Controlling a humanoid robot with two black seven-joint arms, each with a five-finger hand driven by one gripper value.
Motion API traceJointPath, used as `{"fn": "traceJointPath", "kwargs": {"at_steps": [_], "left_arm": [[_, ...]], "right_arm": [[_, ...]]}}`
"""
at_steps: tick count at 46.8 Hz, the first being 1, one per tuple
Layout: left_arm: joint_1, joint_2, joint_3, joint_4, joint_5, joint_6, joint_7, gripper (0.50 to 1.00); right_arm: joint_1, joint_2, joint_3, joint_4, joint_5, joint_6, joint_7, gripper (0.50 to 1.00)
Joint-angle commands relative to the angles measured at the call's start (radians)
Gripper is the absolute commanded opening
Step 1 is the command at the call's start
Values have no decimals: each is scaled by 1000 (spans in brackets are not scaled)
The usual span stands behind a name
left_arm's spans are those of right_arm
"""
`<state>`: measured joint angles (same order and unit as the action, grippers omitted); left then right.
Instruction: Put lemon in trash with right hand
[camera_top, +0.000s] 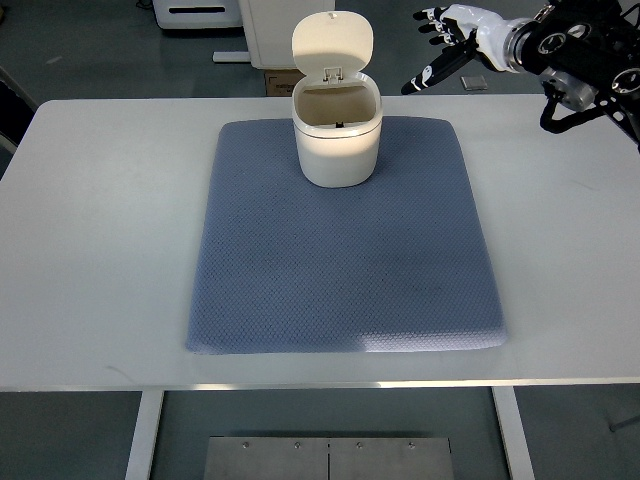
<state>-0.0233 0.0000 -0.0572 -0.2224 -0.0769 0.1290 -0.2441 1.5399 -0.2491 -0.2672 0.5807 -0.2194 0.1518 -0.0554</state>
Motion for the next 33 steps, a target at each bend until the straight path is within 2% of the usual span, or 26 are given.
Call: {"fn": "traceJointPath", "kwargs": {"at_steps": [1, 13, 33], "left_arm": [[0, 0, 0, 0, -1, 0, 0, 1000], [-1, 0, 0, 0, 0, 0, 0, 1000], [0, 0, 0, 0, 0, 0, 0, 1000]], "right_arm": [[-1, -25, 2, -4, 0, 0, 3, 1000], [-81, -96, 95, -15, 6, -12, 19, 1000], [-336, -202, 489, -16, 9, -12, 46, 1000]]}}
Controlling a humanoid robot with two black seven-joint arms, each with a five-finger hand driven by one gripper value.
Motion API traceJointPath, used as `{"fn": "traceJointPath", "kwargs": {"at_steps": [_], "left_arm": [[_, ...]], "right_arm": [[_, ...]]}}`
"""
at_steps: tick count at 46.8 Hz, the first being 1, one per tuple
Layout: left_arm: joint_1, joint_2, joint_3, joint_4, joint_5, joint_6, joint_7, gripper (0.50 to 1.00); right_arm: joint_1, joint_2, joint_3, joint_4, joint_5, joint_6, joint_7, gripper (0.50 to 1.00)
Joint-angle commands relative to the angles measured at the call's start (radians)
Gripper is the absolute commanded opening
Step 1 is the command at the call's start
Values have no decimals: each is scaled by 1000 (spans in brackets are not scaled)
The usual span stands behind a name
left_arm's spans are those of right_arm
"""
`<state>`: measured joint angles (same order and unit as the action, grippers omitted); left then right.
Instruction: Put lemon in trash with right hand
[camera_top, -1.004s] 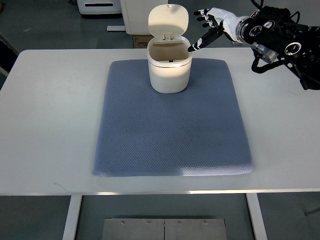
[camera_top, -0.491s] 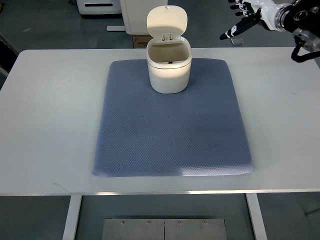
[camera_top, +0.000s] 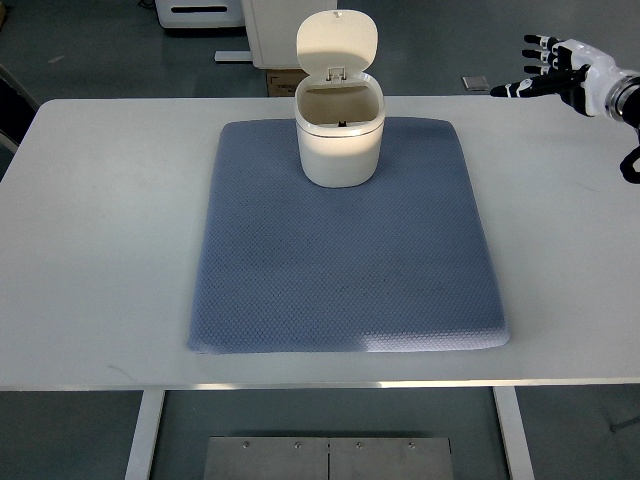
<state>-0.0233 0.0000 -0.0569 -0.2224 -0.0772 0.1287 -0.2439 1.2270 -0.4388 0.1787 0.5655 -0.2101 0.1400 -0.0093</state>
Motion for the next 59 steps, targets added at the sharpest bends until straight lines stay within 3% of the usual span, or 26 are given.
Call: {"fn": "traceJointPath", "kwargs": {"at_steps": [1, 23, 59], "left_arm": [[-1, 0, 0, 0, 1, 0, 0, 1000], [0, 0, 0, 0, -1, 0, 0, 1000], [0, 0, 0, 0, 1, 0, 0, 1000]], "right_arm": [[-32, -14, 62, -1, 1, 0, 0, 1000], [-236, -1, 470, -99, 57, 0, 38, 1000], [-362, 117, 576, -113, 178, -7, 97, 1000]]}}
